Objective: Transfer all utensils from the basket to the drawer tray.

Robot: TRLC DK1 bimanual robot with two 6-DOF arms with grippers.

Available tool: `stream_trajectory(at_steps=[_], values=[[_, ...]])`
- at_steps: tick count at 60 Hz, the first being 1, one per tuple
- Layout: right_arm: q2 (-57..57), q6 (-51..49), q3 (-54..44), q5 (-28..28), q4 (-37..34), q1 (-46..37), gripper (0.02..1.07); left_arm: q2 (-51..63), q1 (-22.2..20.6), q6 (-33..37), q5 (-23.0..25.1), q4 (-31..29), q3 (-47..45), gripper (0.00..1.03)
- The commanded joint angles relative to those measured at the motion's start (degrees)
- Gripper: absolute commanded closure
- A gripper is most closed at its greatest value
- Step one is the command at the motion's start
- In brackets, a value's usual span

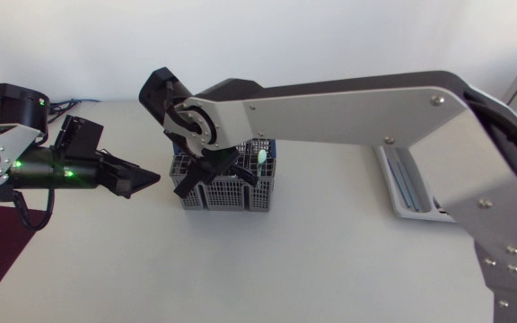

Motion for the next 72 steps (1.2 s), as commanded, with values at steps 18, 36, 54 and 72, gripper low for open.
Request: stream_trajectory(at_steps=[18, 36, 54, 72], values=[[1.4, 0.1, 0.8, 1.1, 1.7, -0.5, 0.85, -1.9, -0.1, 1.3, 1.0, -0.4, -1.9, 0.17], [1.9, -0.3, 1.9, 1.1, 1.7, -0.5, 0.72, -2.1, -0.3, 1.3, 1.0, -0.5, -1.8, 0.17], [3.1, -0.2, 2.8, 1.1, 1.7, -0.5, 0.73, -2.5, -0.4, 1.3, 1.0, -0.7, -1.8, 0.17], [3.1, -0.3, 2.5, 1.0, 1.9, -0.9, 0.91, -3.0, -0.4, 1.3, 1.0, -1.0, -1.8, 0.17]])
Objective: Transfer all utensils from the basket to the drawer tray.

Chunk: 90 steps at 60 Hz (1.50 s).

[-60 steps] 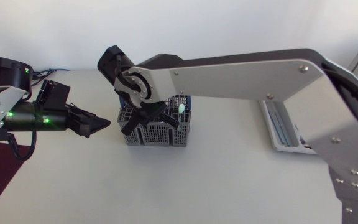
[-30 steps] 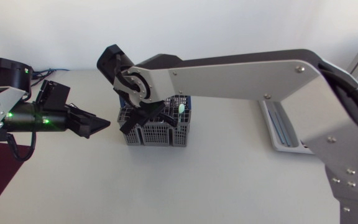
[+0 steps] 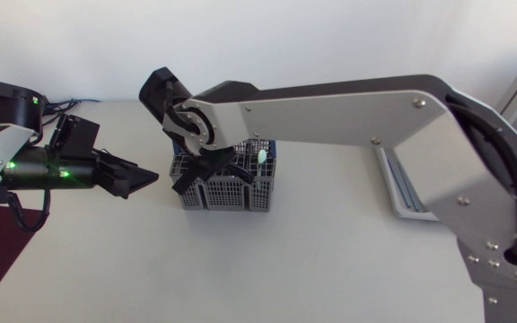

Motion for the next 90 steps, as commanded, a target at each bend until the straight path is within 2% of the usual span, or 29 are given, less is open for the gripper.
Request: stream_trajectory(at_steps=[1, 8, 58, 81, 90], values=[[1.2, -0.1, 0.7, 0.4, 0.1, -0.5, 0.91, -0.9, -0.3, 1.2, 1.0, -0.8, -1.3, 0.17], [0.7, -0.6, 0.1, -0.1, 0.6, -0.5, 0.96, -1.2, -0.4, 1.3, 1.0, -0.9, -1.5, 0.17], [-10.7, -4.0, -9.4, -1.7, 8.3, 0.4, 0.97, -2.4, -0.8, 1.4, 1.0, -1.0, -2.3, 0.17], [-18.7, -6.3, -13.7, -4.3, 11.4, 0.2, 0.96, -6.5, -2.8, 1.1, 1.0, 3.5, -5.6, 0.14], [-19.7, -6.4, -14.8, -4.8, 12.1, 0.4, 0.96, -6.0, -3.9, 1.0, 0.7, 3.5, -5.6, 0.14]])
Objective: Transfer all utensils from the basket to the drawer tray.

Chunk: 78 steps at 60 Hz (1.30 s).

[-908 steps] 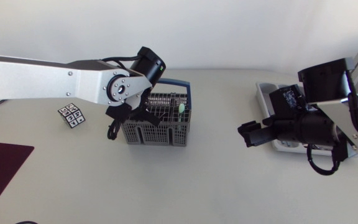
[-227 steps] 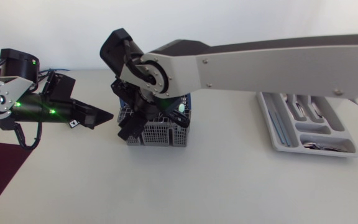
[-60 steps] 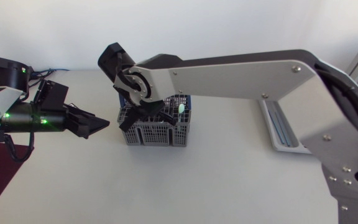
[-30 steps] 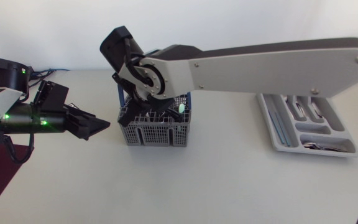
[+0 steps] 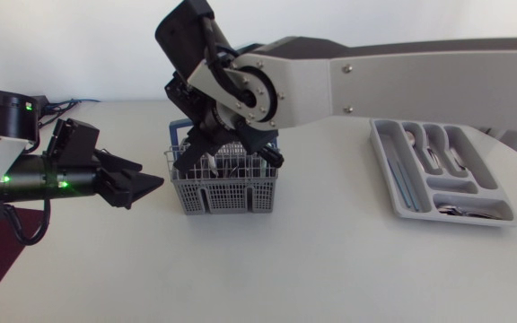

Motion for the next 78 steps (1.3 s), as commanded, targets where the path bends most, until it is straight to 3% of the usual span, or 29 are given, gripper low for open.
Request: stream_trajectory(at_steps=[1, 17, 44, 78], values=[[-1.8, -0.7, -1.5, 0.0, 1.5, 0.4, 0.97, 0.0, -0.7, 0.8, 0.5, 0.4, -1.2, 0.14], [0.2, 1.3, -1.8, 2.9, 2.5, 0.3, 0.97, 1.0, -3.6, 0.4, -1.2, 1.1, -0.5, 0.14], [2.9, 3.5, -6.0, 10.6, 7.9, 1.4, 0.98, 3.0, -4.0, 0.3, -1.3, 2.5, -0.4, 0.14], [4.2, 7.5, -4.9, 13.5, 7.0, 1.4, 1.0, 5.7, -5.8, 0.6, -1.2, 6.3, -1.0, 0.13]])
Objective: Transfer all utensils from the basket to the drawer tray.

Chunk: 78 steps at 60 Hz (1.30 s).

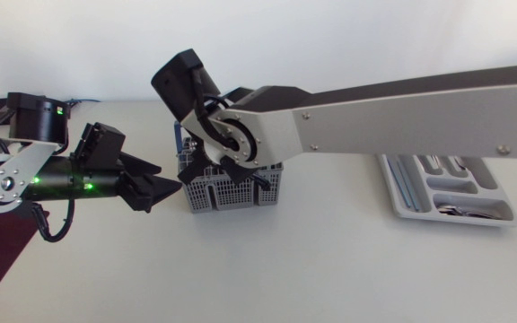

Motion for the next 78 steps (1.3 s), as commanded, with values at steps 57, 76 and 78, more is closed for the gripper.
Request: stream_trajectory(at_steps=[57, 76, 78], values=[[-8.0, 2.9, -0.2, 0.7, -2.1, 0.7, 1.0, 5.2, -4.1, -0.1, 0.3, 5.5, 0.0, 0.13], [-10.7, 2.7, -0.8, -0.3, -2.1, 0.7, 1.0, 8.7, -6.2, -2.3, -1.8, 8.2, 3.1, 0.13], [-11.0, 2.6, -0.8, -0.5, -2.3, 0.7, 1.0, 8.7, -6.2, -2.4, -1.8, 8.2, 3.5, 0.13]])
